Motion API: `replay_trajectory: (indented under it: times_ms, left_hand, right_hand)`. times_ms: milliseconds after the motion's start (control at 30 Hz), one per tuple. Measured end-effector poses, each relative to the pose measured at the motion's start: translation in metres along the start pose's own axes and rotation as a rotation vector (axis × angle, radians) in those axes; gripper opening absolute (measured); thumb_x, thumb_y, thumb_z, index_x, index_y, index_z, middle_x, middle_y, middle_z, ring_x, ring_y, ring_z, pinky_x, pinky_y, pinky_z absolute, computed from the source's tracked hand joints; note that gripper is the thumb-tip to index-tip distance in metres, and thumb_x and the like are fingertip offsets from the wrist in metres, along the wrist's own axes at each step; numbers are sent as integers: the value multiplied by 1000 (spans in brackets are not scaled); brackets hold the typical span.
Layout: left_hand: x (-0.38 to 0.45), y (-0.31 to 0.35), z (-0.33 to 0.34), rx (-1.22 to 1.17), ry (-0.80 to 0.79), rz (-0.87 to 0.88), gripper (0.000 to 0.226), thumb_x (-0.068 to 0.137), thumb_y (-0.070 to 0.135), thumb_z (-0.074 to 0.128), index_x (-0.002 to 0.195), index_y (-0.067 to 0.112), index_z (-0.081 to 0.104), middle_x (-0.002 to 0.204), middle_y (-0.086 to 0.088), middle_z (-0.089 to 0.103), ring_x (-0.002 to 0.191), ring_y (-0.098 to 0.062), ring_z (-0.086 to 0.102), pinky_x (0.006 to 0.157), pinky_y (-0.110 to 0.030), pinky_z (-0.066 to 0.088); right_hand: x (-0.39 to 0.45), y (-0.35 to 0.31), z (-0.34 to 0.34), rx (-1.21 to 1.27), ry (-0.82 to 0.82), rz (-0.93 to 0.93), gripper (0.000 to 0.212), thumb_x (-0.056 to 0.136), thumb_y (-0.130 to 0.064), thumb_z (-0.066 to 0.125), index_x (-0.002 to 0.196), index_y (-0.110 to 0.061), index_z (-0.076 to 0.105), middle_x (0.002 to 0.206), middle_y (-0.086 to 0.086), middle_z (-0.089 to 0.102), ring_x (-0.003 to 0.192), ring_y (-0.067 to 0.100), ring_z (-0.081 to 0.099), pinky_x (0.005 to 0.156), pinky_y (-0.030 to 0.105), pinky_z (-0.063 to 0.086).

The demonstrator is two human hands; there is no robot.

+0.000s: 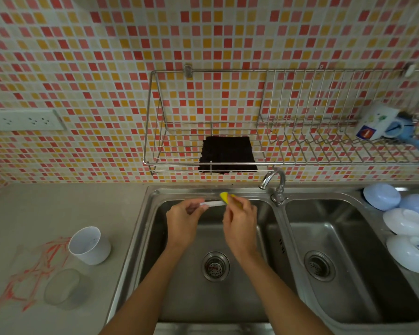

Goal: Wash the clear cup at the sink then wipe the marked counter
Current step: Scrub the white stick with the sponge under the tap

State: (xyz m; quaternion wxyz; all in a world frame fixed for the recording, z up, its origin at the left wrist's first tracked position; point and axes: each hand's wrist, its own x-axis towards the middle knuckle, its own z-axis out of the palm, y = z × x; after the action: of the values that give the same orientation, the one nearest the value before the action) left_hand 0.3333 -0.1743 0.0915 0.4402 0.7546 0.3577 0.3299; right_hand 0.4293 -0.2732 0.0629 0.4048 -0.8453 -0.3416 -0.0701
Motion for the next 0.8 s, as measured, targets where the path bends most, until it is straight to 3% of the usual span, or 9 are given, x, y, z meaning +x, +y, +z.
replay_trajectory:
  times_ms: [33, 167, 300, 433, 533, 600, 700, 800]
  left_hand:
    - [-1, 1, 1, -1, 3, -3, 20, 80, 17, 76, 100, 13, 74, 86, 7, 74, 79, 3, 68, 77, -14, 54]
    - [-2, 1, 6, 1, -41, 12, 16, 81, 13, 75, 97, 15, 74, 83, 12, 72, 79, 7, 66, 76, -11, 53]
    - [-9, 4, 20, -3, -41, 5, 17, 82, 12, 73, 99, 16, 73, 83, 11, 71, 79, 9, 65, 73, -7, 50]
    - [-7, -3, 36, 53, -117, -5, 14, 82, 12, 73, 96, 15, 74, 83, 12, 71, 75, 5, 66, 74, -10, 52]
    - [-8, -3, 50, 156, -172, -6, 15, 81, 17, 75, 96, 15, 73, 80, 11, 67, 73, 10, 60, 71, -1, 45]
    - [-5, 4, 61, 166, -186, 15, 13, 81, 14, 74, 95, 14, 73, 80, 9, 67, 72, 9, 59, 68, 2, 42]
    - [6, 13, 82, 171, -218, 51, 14, 81, 11, 74, 95, 13, 74, 83, 5, 69, 71, 6, 59, 69, 1, 42]
    - [19, 22, 105, 146, -257, 32, 18, 79, 6, 75, 96, 12, 72, 84, -2, 73, 68, 7, 62, 68, -2, 45]
  right_hand:
    - [-1, 0, 0, 7, 6, 32, 42, 91, -13, 59, 132, -23, 57, 121, 4, 57, 105, 20, 47, 89, 34, 52]
    - [-15, -5, -1, -1, -37, -173, 44, 89, -12, 62, 132, -20, 58, 119, 4, 56, 102, 20, 48, 88, 26, 47]
    - [-10, 10, -8, 31, 19, 26, 41, 91, -12, 59, 130, -25, 58, 117, 4, 57, 98, 19, 49, 85, 30, 51]
    - [-16, 25, -14, 38, -111, -138, 37, 91, -15, 59, 128, -21, 61, 115, 1, 57, 97, 14, 50, 84, 18, 43]
    - [5, 77, -29, 30, -136, 115, 25, 91, -12, 57, 113, -16, 69, 105, 5, 61, 80, 8, 55, 75, 13, 43]
    - [23, 116, -39, 49, -53, 312, 17, 90, -8, 57, 100, -10, 70, 95, 11, 64, 71, 13, 58, 66, 19, 46]
    - [53, 153, -49, 54, 9, 461, 10, 86, -6, 60, 96, -6, 64, 96, 14, 62, 82, 27, 59, 68, 25, 43]
    - [76, 171, -46, 97, -117, 530, 12, 88, -7, 58, 101, -7, 58, 97, 15, 61, 86, 29, 60, 66, 21, 38]
